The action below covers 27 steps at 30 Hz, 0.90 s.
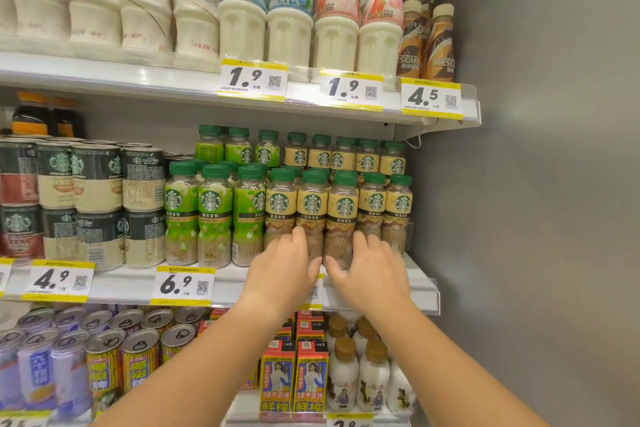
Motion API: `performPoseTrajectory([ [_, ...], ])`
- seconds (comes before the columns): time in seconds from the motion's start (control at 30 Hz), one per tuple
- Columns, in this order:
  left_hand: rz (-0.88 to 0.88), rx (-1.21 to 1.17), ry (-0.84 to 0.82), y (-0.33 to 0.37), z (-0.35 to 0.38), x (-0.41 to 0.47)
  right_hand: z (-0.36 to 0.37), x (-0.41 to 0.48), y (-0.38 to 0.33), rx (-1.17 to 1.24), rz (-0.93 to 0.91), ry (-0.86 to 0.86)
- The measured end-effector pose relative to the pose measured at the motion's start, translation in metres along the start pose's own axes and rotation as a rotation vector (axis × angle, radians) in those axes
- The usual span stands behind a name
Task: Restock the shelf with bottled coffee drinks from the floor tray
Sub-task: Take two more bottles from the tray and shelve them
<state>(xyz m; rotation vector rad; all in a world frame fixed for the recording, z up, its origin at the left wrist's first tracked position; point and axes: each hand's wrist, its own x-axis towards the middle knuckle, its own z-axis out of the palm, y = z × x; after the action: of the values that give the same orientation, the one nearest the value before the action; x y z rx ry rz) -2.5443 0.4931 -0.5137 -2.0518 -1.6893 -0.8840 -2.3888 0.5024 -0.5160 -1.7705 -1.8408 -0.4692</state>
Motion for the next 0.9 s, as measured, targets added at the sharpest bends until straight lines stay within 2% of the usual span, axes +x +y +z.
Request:
performPoseTrajectory([
  [0.13,0.162,0.208,-0.055,-0.013,-0.014,-0.017,-0.005,-0.024,-0.003,-0.091,-0.006,-0.067],
  [0.27,0.22,0.261,-0.122,-0.035,-0.023,-0.039,-0.011,-0.053,-0.01,-0.104,0.001,-0.055],
  [0.6,0.359,0.129,-0.142,-0.09,-0.021,-0.131,-0.007,-0.167,-0.053,-0.202,0.135,-0.093],
  [0.9,0.407,0.026,-0.324,-0.12,0.034,-0.247,0.036,-0.288,-0.069,-0.226,0.23,-0.241],
])
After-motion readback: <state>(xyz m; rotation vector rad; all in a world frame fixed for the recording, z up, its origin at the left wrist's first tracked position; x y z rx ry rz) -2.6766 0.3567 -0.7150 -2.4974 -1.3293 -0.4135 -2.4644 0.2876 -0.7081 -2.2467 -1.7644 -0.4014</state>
